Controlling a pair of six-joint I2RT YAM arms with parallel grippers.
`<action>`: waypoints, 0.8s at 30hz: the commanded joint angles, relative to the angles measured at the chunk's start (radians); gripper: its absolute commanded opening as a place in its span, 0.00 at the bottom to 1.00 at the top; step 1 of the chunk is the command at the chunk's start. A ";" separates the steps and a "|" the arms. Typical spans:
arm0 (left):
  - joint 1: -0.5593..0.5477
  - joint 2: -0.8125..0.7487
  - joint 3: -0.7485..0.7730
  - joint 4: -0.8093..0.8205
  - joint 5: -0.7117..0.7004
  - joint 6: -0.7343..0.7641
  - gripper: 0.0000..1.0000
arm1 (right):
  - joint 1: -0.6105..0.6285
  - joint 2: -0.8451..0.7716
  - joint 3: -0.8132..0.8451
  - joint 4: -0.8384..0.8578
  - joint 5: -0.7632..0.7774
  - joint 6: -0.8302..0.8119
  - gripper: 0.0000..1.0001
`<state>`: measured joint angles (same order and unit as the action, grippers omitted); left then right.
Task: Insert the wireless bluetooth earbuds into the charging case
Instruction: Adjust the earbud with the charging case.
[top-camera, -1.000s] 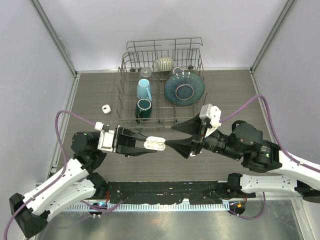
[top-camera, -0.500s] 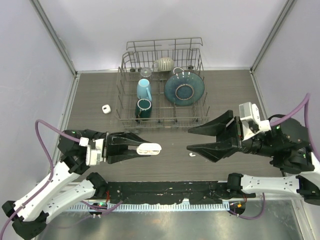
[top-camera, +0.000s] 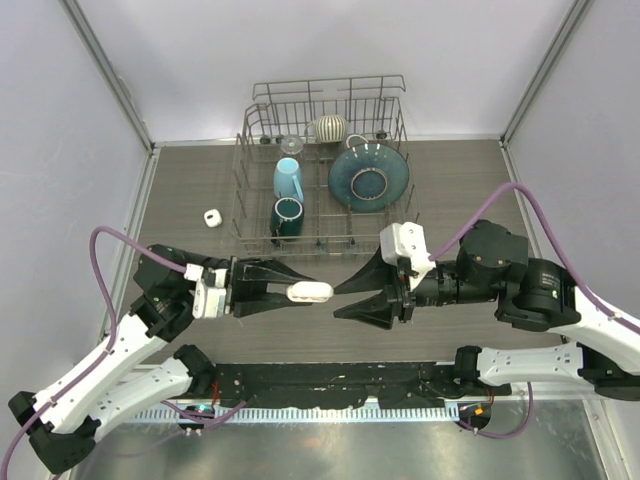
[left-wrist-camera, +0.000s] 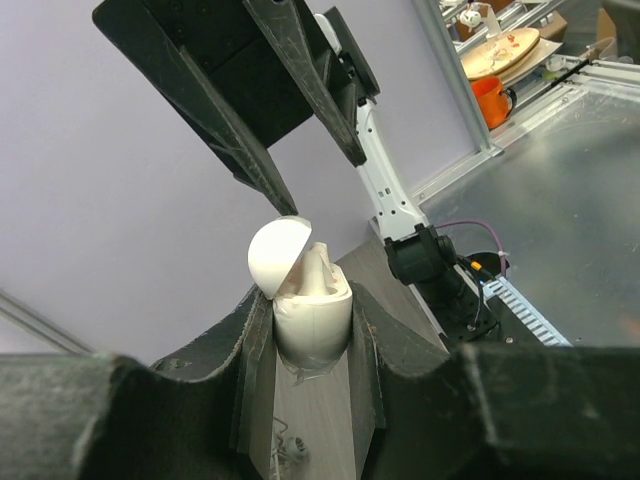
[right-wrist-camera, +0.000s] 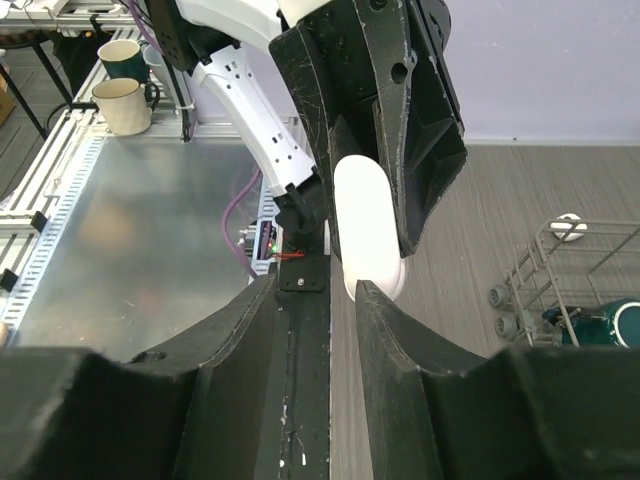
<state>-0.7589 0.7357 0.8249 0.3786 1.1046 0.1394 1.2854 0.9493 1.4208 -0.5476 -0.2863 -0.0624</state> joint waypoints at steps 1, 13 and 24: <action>-0.002 -0.002 0.034 0.014 0.000 0.016 0.00 | -0.001 -0.038 0.017 0.046 -0.010 -0.010 0.42; -0.003 -0.015 -0.015 0.011 -0.155 0.017 0.00 | -0.001 0.009 0.059 0.077 -0.143 0.027 0.32; -0.002 -0.018 -0.021 0.023 -0.178 -0.012 0.00 | -0.001 0.081 0.050 0.117 -0.088 0.041 0.29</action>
<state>-0.7589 0.7288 0.8051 0.3725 0.9497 0.1383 1.2854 0.9878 1.4368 -0.4793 -0.4084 -0.0235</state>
